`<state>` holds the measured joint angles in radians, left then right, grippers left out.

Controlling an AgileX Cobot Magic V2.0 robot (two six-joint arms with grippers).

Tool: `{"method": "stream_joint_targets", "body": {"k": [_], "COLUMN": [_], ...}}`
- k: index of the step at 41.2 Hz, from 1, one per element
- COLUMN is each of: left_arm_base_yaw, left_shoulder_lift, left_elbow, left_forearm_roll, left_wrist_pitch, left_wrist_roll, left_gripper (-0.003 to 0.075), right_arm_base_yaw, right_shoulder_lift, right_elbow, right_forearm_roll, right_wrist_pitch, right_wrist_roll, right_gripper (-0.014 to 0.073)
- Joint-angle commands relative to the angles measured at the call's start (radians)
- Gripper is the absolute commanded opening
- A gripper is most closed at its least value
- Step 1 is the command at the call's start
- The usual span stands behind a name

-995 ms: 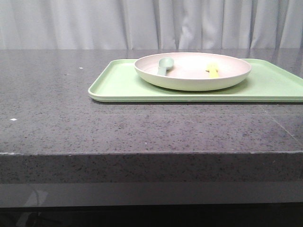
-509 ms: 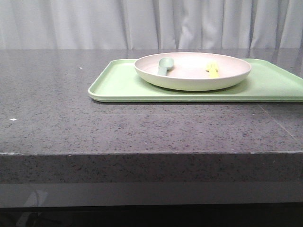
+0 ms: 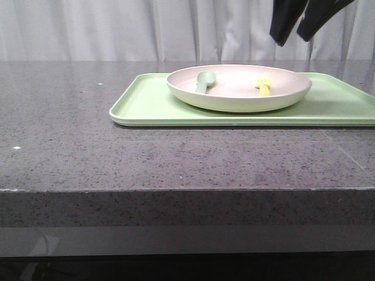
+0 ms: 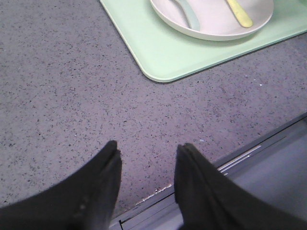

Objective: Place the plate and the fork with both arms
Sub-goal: 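Lower the right gripper onto the yellow fork in the plate, then close the right gripper on the fork handle and lift it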

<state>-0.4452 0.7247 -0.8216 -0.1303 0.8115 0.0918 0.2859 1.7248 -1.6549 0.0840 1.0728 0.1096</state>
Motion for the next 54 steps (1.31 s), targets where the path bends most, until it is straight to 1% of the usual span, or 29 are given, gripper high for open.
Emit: {"method": "stream_joint_targets", "body": {"k": [1,13,21,26,48,51,54], "left_arm_base_yaw": [0.001,0.001,0.001,0.001,0.001,0.001,0.001], "left_shoulder_lift": [-0.003,-0.003,-0.003,-0.003,-0.003,-0.003,-0.003], "left_elbow": [-0.025,-0.025,-0.025,-0.025,-0.025,-0.025,-0.025], "left_forearm_roll": [-0.013,-0.013,-0.013,-0.013,-0.013,-0.013,-0.013], "left_wrist_pitch": [-0.061,-0.061,-0.061,-0.061,-0.061,-0.061,-0.061], "left_wrist_roll": [0.000,0.000,0.000,0.000,0.000,0.000,0.000], "left_gripper": [0.0283,0.0283,0.0283,0.0283,0.0283,0.0283,0.0283], "right_arm_base_yaw": [0.001,0.001,0.000,-0.003,-0.006,-0.006,-0.006], "right_shoulder_lift": [0.023,0.199,0.278,0.301,0.354,0.354,0.354], "right_elbow": [-0.111,-0.315,-0.393,-0.397,-0.397,-0.397,-0.397], "right_forearm_roll": [-0.016,-0.022,-0.026,-0.029,-0.052,-0.052,-0.052], "right_wrist_pitch": [0.021,0.157,0.204,0.203,0.190,0.191,0.191], "right_wrist_roll": [0.056,0.162,0.177,0.211,0.247,0.247,0.247], "right_gripper": [0.0345,0.0345,0.0345,0.0345,0.0339,0.0303,0.0244]}}
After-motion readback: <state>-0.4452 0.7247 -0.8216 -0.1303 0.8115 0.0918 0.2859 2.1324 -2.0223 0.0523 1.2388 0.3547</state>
